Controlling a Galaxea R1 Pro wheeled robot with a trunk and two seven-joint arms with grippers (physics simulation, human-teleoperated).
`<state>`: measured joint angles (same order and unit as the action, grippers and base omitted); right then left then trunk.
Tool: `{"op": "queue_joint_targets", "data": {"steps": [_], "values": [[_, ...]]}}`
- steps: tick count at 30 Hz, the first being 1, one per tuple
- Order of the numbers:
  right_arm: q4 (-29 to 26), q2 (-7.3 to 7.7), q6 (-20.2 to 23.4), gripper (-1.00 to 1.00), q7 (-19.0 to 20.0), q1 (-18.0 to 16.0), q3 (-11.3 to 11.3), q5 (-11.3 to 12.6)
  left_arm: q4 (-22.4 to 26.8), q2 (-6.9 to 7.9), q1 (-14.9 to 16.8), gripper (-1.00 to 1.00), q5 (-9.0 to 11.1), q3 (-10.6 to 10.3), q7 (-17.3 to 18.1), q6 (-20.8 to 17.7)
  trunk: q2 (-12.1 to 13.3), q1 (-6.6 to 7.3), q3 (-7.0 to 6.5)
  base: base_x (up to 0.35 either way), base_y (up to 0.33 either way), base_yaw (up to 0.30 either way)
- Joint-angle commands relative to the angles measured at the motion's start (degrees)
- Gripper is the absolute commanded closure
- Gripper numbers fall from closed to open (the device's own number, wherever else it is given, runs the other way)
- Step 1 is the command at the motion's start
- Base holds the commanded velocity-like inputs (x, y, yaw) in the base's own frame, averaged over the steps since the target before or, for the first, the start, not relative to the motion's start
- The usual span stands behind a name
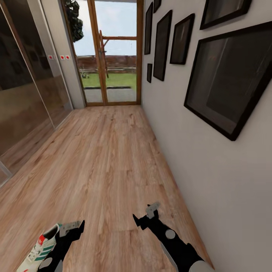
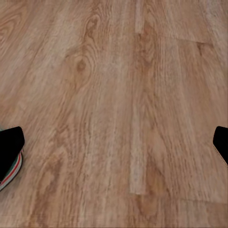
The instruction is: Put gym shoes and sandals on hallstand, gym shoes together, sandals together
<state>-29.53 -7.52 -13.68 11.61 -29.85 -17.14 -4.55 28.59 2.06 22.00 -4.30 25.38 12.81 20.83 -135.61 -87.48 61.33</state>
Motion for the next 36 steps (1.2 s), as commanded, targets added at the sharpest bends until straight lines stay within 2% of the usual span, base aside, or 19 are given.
{"op": "queue_joint_targets", "data": {"steps": [1, 7, 25, 36], "values": [[0.0, -0.24, 0.5, -1.0, 0.0, 0.0, 0.1, -0.7, 0.0, -0.05, 0.1, -1.0, -0.4, 0.5, 0.4, 0.2, 0.0, -0.02, 0.05, 0.341, -0.001, 0.0], [0.0, -0.98, 3.1, -1.0, 0.1, 0.0, 0.1, -1.5, 0.1, -0.05, 0.1, -1.0, -0.4, 0.6, 0.4, 0.2, 0.0, -0.02, 0.05, 0.341, 0.0, 0.0], [-1.9, -1.02, 3.5, -1.0, 0.1, 0.0, 0.2, -1.6, 0.3, -0.13, 0.1, -1.0, -0.4, 0.5, 0.5, 0.4, 0.0, -0.02, 0.05, 0.341, 0.0, 0.004], [-2.1, -1.01, 3.5, -1.0, 0.1, 0.0, 0.3, -1.6, 0.4, -0.05, 0.1, -1.0, -0.4, 0.6, 0.5, 0.4, 0.0, -0.02, 0.05, 0.341, 0.0, 0.202]]}}
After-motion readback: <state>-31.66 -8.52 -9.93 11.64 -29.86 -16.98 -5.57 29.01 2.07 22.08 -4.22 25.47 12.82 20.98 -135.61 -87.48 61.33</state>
